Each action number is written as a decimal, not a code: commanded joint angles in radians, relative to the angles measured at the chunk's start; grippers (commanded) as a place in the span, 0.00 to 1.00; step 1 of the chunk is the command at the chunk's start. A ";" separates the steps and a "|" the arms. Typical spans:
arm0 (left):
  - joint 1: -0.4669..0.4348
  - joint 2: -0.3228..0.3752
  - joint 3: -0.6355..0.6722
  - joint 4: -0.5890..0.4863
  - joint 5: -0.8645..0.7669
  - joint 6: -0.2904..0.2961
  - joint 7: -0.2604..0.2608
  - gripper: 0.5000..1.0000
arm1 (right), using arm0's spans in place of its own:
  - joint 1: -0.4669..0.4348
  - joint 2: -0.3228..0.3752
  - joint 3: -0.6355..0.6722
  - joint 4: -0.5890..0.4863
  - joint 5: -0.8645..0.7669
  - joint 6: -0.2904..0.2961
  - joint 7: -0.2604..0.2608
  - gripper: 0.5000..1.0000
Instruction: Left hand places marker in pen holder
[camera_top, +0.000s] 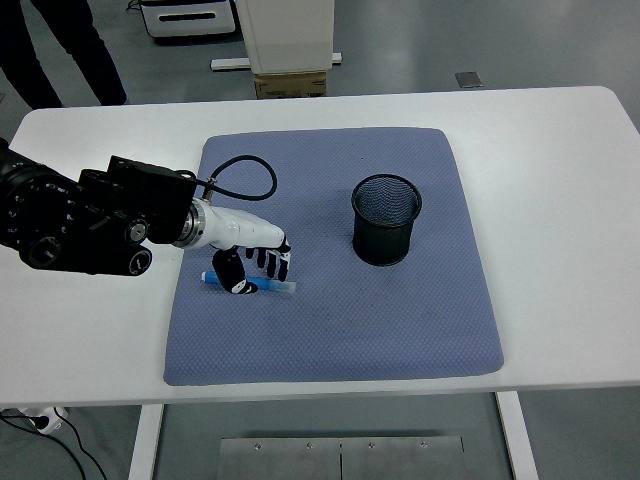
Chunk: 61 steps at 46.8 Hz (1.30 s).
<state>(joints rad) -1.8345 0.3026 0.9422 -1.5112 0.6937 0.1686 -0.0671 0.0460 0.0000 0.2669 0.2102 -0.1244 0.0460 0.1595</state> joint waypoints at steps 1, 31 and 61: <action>0.000 -0.004 0.013 -0.004 0.001 0.037 0.006 0.35 | 0.000 0.000 0.000 0.000 0.000 0.000 0.000 1.00; 0.014 -0.030 0.038 -0.021 0.000 0.097 0.004 0.61 | 0.000 0.000 0.000 0.000 0.000 0.000 0.000 1.00; 0.047 -0.074 0.044 -0.017 0.015 0.121 0.021 0.43 | 0.000 0.000 0.000 0.000 0.000 0.000 0.000 1.00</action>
<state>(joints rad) -1.7901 0.2288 0.9863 -1.5300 0.7045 0.2882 -0.0465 0.0461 0.0000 0.2669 0.2102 -0.1242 0.0460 0.1595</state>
